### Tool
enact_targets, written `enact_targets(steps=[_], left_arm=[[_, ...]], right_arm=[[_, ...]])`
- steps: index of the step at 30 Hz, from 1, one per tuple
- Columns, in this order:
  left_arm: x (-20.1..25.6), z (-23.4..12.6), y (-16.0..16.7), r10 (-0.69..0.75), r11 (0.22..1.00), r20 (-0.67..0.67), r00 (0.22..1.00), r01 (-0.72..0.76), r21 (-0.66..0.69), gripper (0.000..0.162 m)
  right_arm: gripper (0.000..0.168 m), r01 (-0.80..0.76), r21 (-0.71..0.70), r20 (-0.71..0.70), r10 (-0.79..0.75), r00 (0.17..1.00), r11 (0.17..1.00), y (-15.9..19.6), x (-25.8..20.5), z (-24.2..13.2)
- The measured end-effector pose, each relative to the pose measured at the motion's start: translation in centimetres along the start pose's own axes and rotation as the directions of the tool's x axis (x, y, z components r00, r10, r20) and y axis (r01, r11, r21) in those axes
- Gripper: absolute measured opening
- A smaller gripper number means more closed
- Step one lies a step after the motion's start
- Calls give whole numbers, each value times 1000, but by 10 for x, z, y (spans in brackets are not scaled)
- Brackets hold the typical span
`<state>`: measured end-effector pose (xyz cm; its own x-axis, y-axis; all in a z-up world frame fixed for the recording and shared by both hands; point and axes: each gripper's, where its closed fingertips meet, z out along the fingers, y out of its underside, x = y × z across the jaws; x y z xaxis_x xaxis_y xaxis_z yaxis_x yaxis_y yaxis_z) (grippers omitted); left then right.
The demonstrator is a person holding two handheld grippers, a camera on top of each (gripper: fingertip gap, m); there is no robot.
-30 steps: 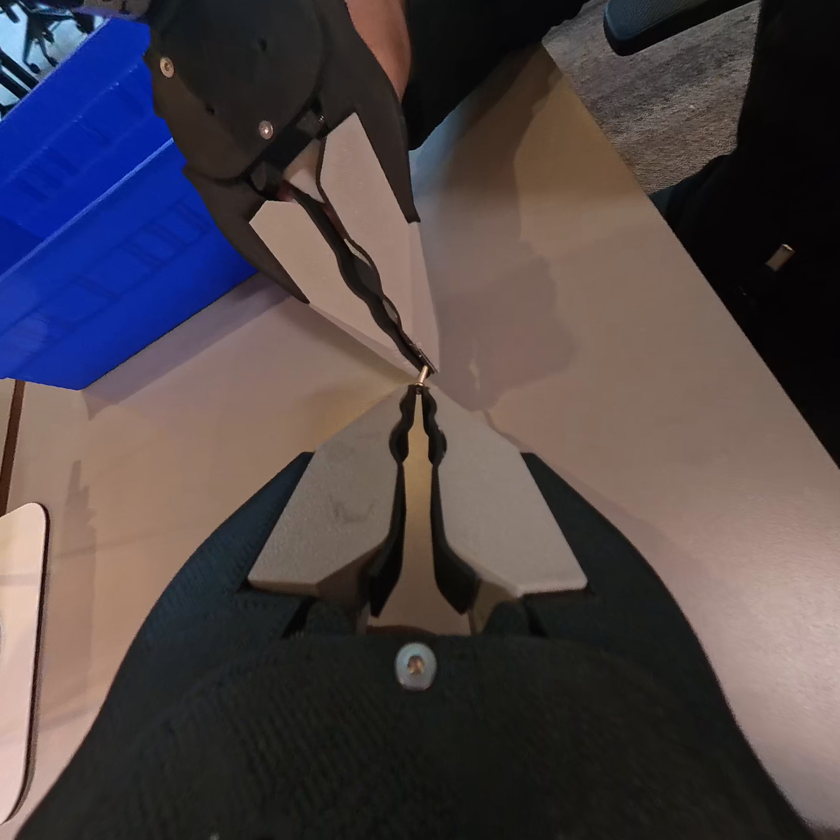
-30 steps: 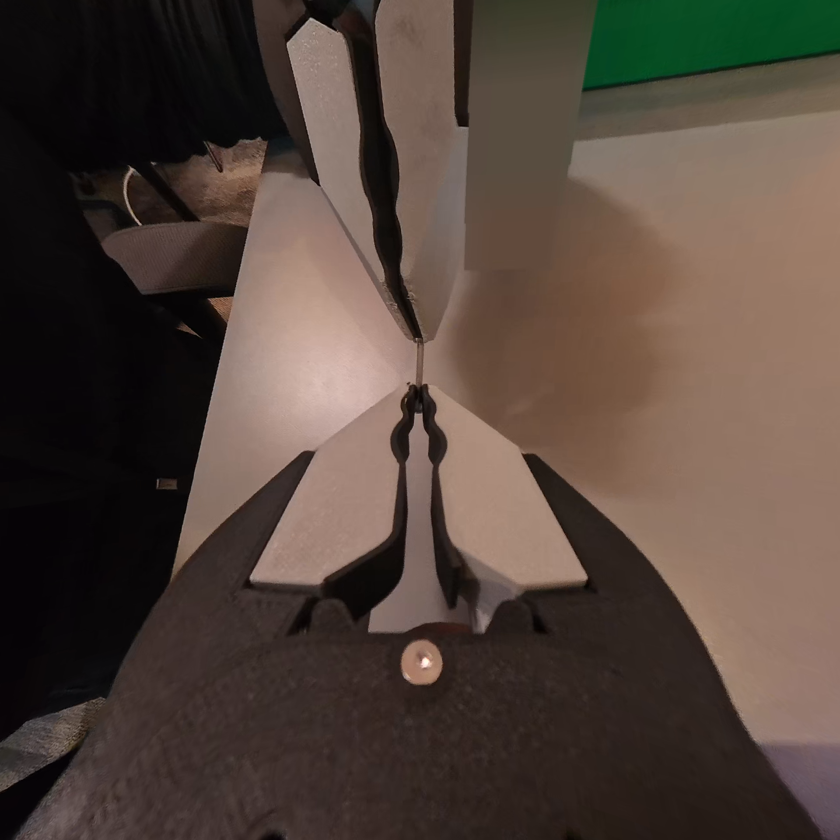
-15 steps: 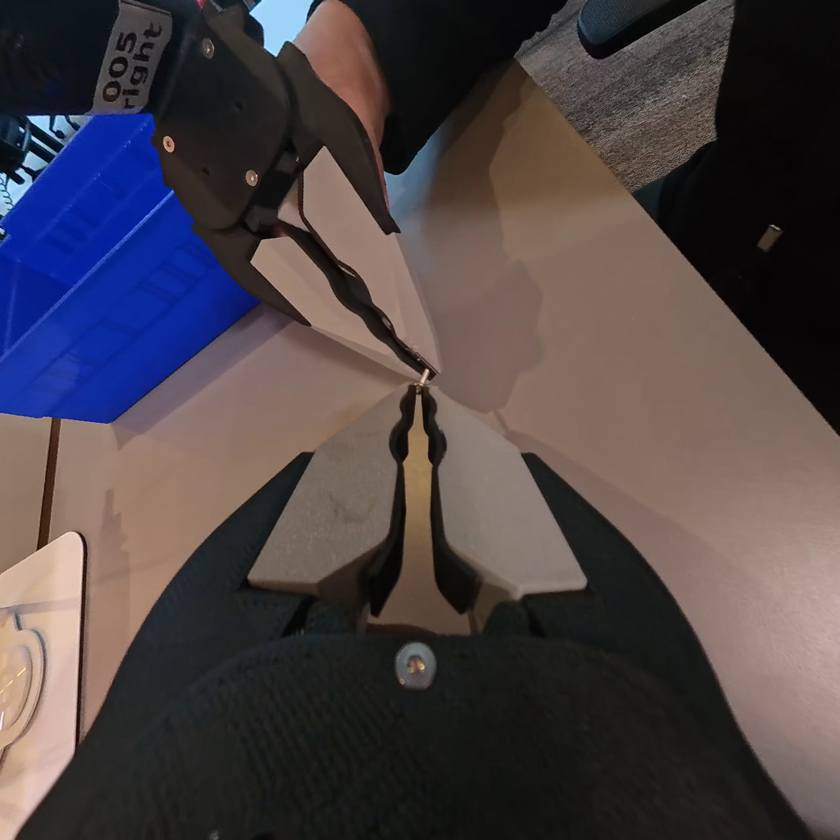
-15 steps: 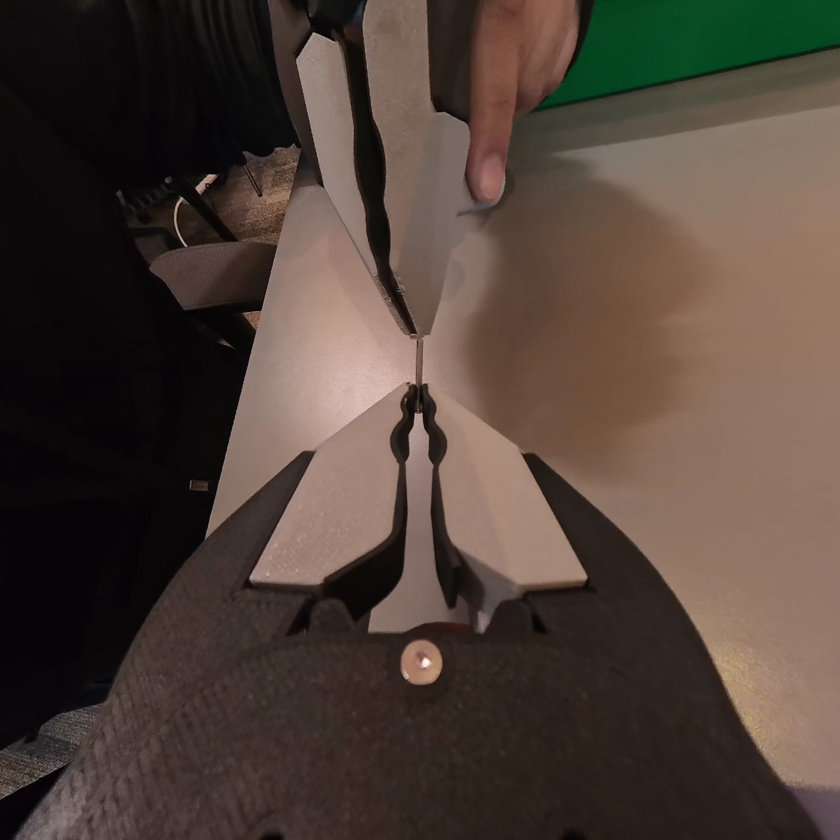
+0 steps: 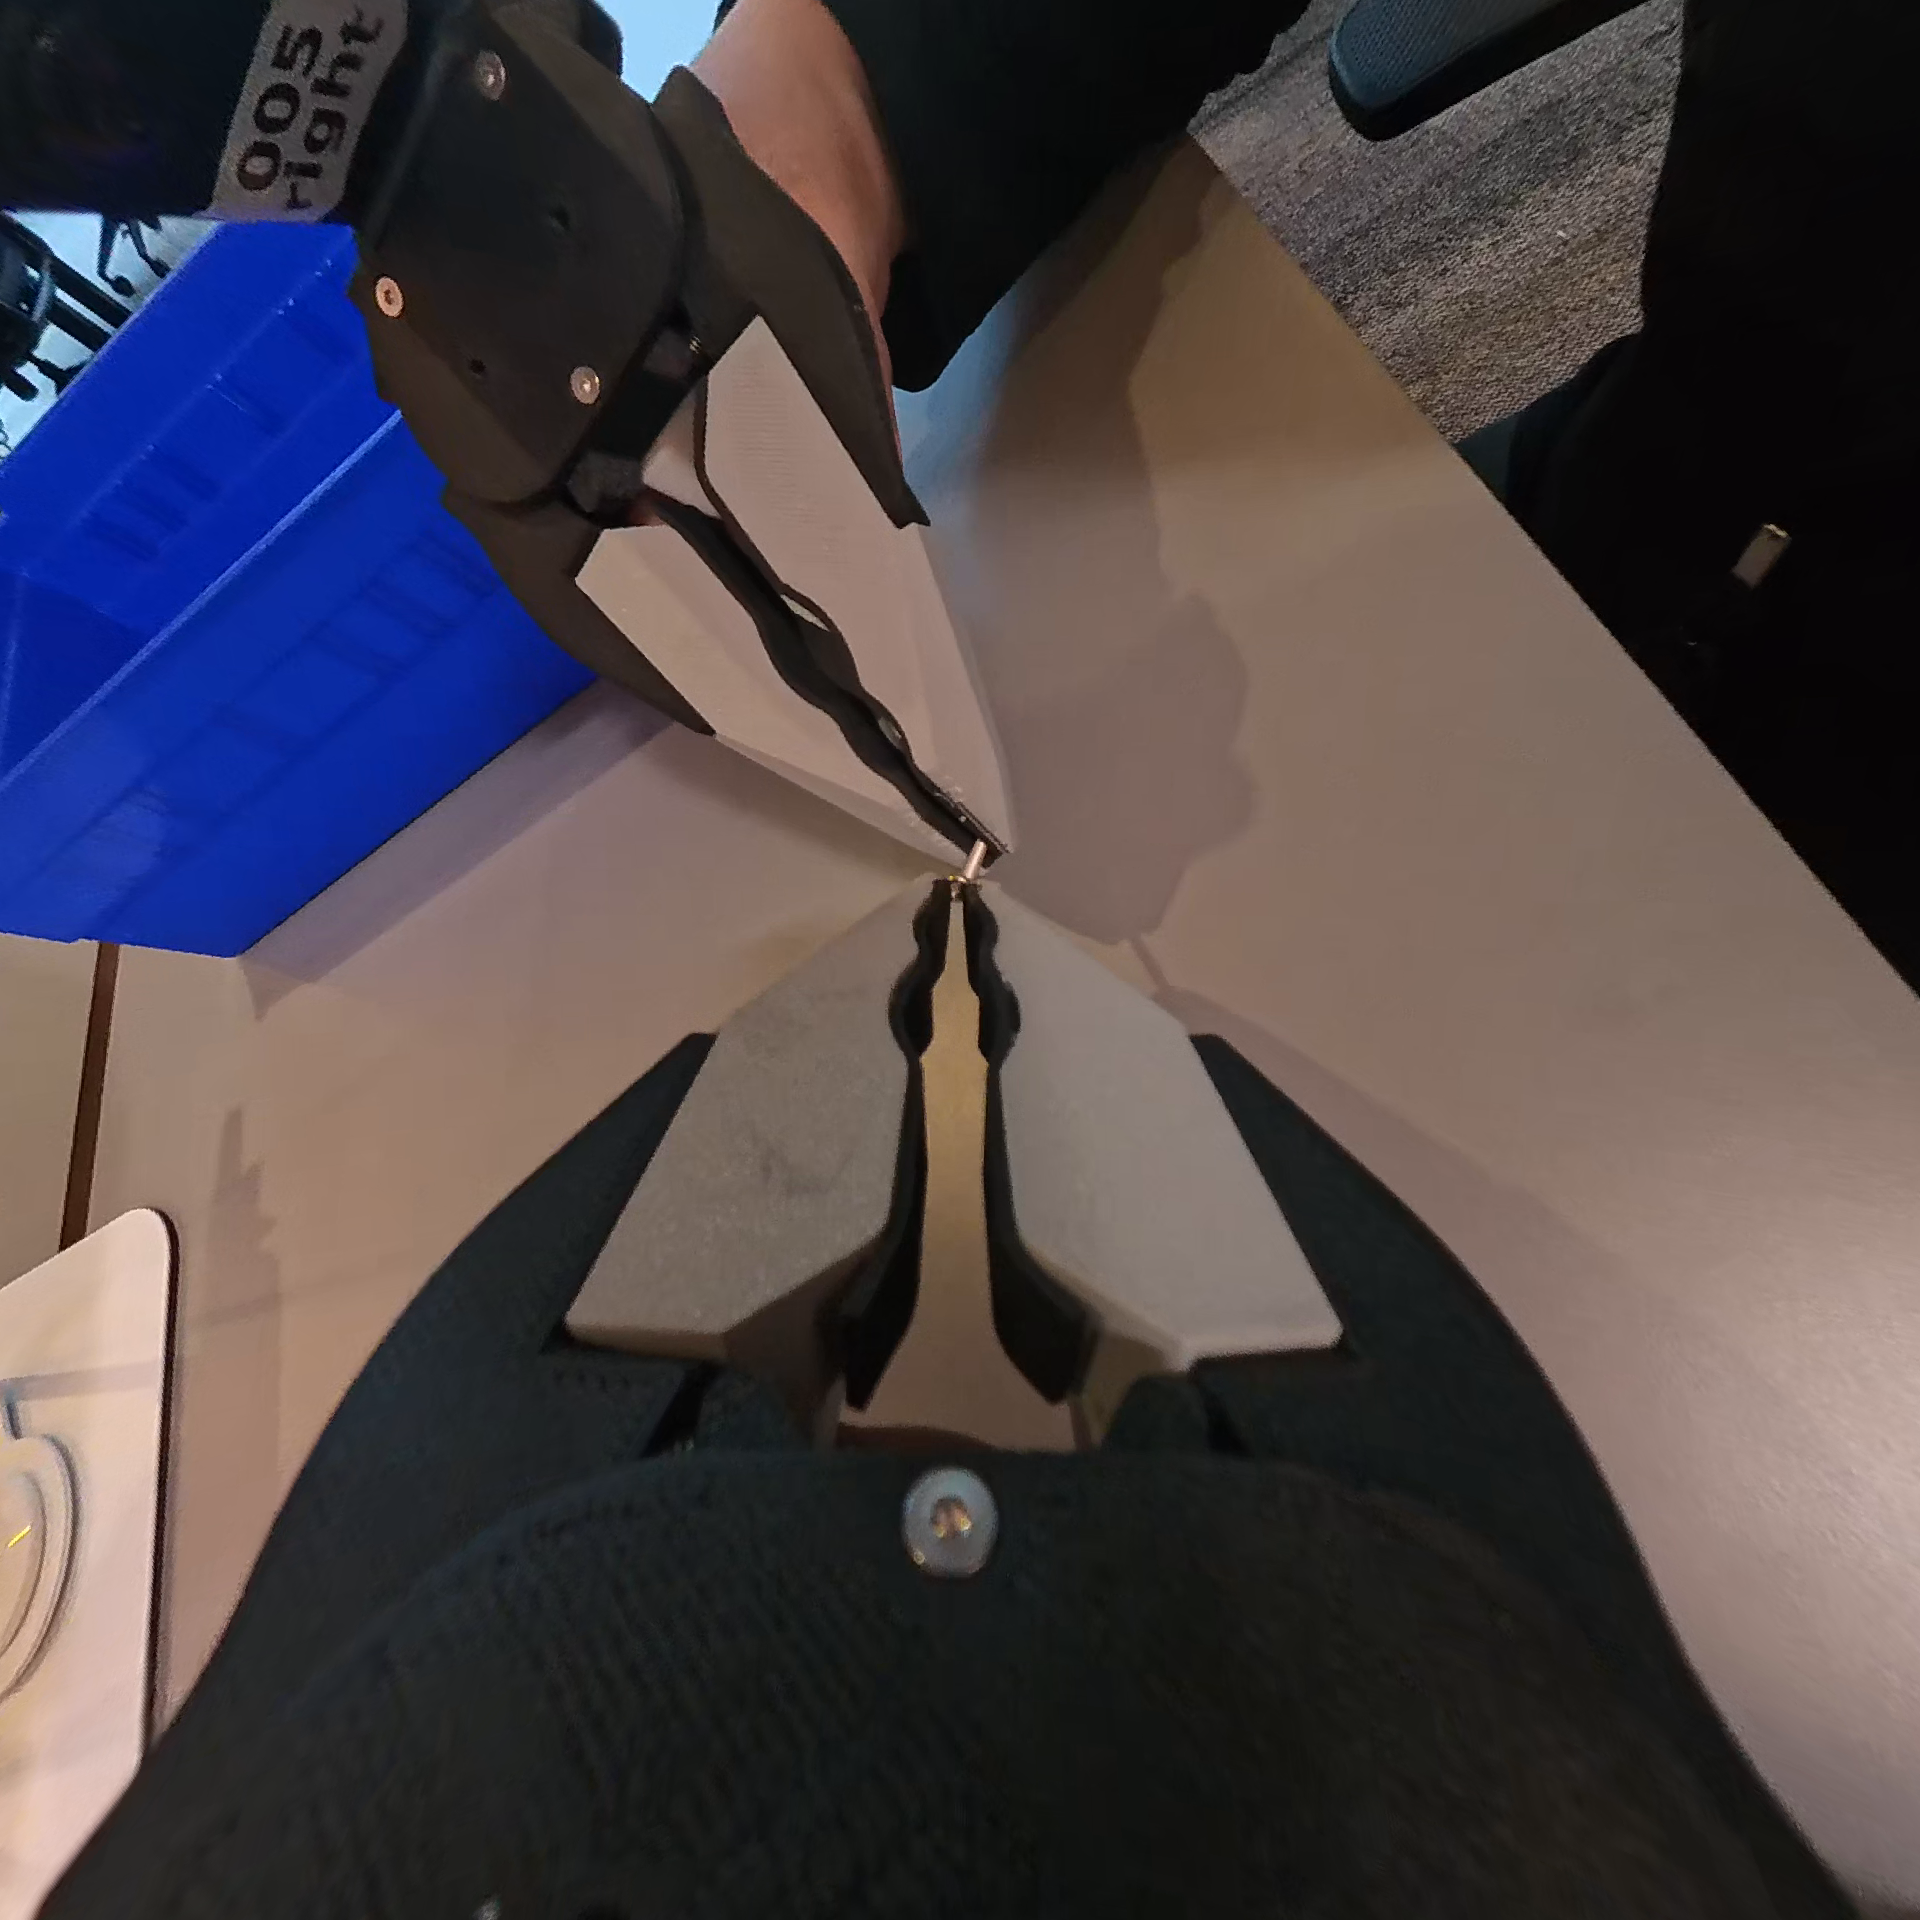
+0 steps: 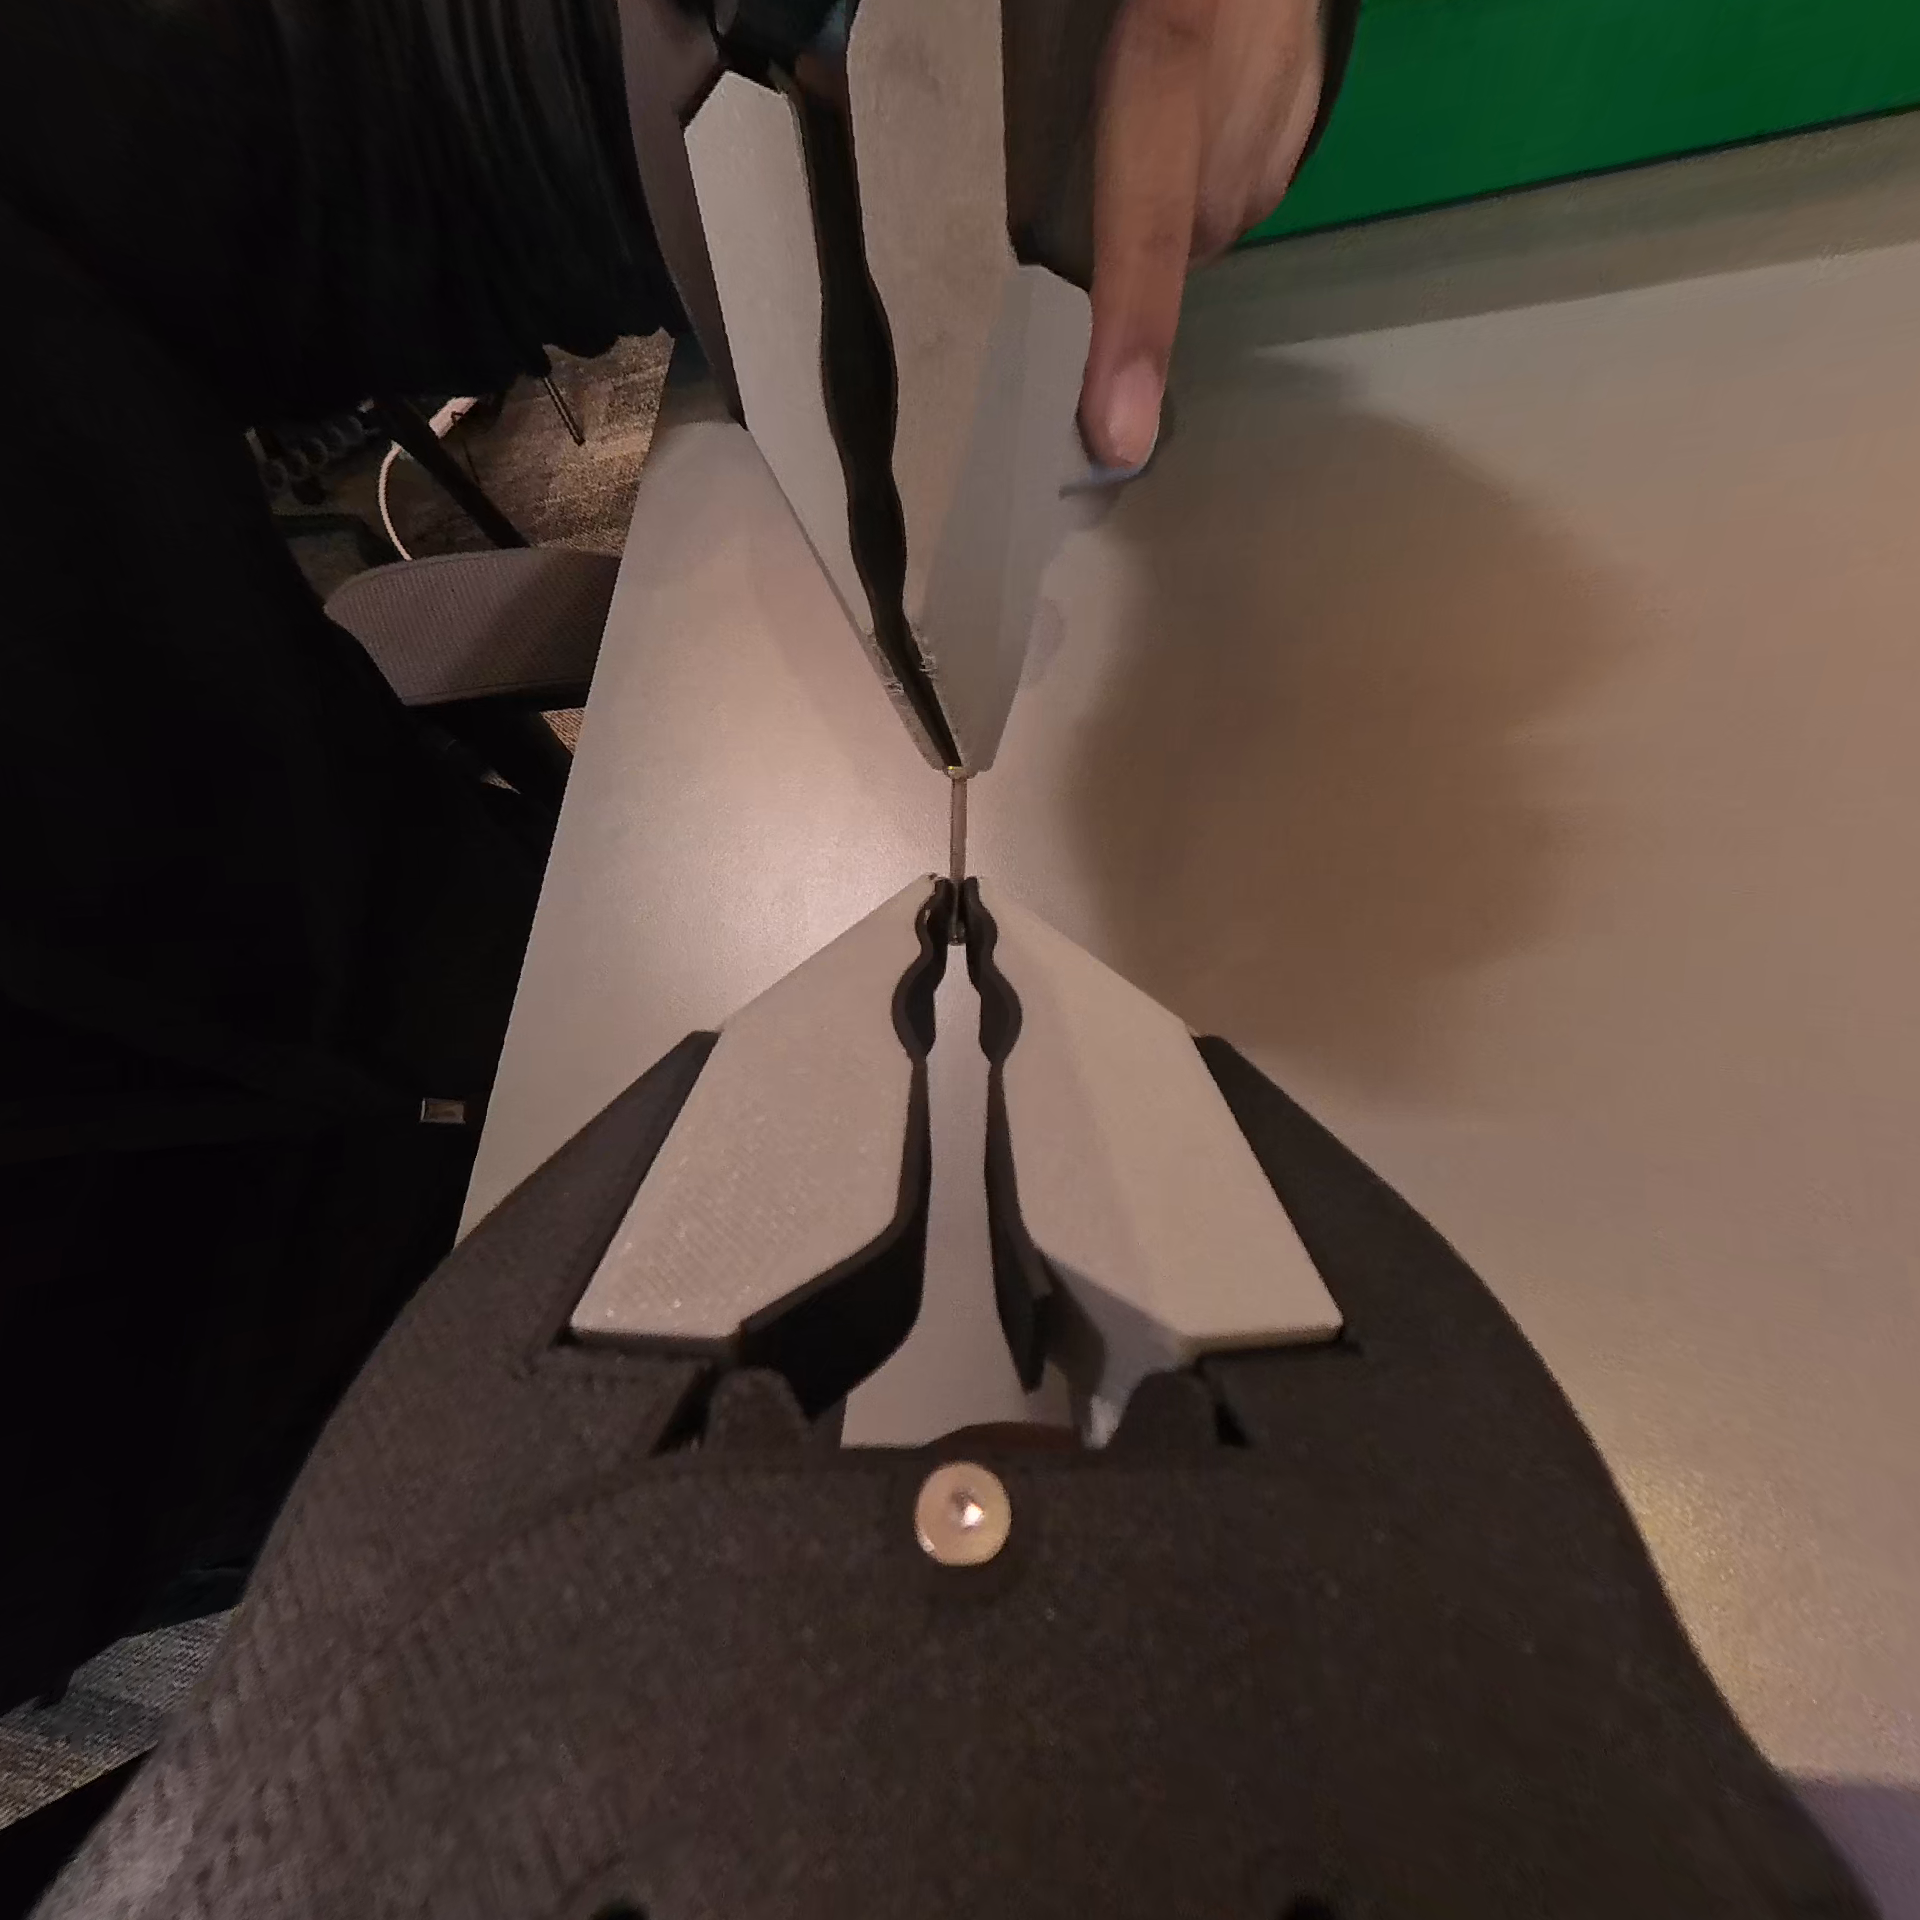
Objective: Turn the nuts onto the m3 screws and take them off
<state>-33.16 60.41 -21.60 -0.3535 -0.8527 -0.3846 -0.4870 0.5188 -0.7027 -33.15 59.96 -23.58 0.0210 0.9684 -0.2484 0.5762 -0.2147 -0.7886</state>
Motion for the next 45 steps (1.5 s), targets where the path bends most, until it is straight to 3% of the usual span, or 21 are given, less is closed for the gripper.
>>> enact_targets(steps=[37,45], left_arm=[[1,3,2,-34,999,-17,999,34,6,5],[-10,0,16,-114,992,62,992,117,-48,7]], right_arm=[[0,18,-3,-14,-18,1000,1000,0,-1,-1],[0,3,11,-84,-2,997,1000,4,14,-15]])
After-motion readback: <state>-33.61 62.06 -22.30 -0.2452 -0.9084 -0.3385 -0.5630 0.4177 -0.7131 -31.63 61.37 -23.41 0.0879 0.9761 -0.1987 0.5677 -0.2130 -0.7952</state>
